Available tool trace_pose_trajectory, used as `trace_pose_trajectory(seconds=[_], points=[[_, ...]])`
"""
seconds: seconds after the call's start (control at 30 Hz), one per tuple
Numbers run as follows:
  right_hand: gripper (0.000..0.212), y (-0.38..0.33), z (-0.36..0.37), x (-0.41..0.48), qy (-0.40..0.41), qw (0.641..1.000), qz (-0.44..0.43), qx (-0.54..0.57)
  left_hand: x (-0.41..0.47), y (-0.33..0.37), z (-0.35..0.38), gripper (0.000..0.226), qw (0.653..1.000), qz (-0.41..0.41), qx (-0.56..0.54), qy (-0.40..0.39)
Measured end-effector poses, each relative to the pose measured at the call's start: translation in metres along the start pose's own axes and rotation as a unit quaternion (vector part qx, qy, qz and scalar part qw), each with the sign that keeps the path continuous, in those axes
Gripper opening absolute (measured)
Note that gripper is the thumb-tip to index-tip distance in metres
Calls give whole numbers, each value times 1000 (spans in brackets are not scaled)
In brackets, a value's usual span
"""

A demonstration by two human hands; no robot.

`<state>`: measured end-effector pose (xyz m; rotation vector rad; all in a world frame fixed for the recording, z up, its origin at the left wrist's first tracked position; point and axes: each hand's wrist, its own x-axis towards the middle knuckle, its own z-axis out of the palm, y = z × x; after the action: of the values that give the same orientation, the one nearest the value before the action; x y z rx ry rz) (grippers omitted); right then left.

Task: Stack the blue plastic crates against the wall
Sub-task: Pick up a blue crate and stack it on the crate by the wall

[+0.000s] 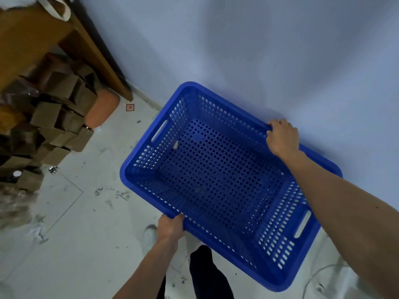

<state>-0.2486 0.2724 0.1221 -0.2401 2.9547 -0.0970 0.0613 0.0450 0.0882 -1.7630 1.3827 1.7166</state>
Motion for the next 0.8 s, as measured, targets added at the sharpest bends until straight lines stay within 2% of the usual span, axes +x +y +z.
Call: trace_pose_trajectory(seconds=[0.07, 0.17, 0.23, 0.3, 0.37, 0.4, 0.5, 0.7, 0.8], points=[[40, 4, 5, 2, -35, 998, 25, 38, 5, 2, 4, 10, 1000, -3, 15, -13], [58, 11, 4, 2, -131, 988, 44, 65, 19, 4, 11, 22, 999, -13, 44, -22], [66, 15, 0, -1, -163, 984, 37, 57, 22, 9, 15, 27, 998, -20, 54, -20], [70, 14, -3, -8, -180, 981, 23, 61, 10, 22, 15, 21, 996, -31, 75, -23], [73, 8, -3, -17, -195, 978, 10, 67, -1, 32, 11, 19, 988, -37, 144, -51], [73, 4, -3, -22, -201, 977, 5, 68, -3, 35, 7, 27, 978, -35, 193, -73], [73, -14, -3, -45, -216, 974, -7, 71, -1, 42, -6, 51, 924, 19, 368, -103], [63, -60, 7, -144, -256, 960, -60, 93, -3, 63, -32, 55, 831, 123, 534, -95], [67, -80, 20, -205, -291, 947, -35, 131, -2, 73, -41, 47, 731, 216, 645, -52]])
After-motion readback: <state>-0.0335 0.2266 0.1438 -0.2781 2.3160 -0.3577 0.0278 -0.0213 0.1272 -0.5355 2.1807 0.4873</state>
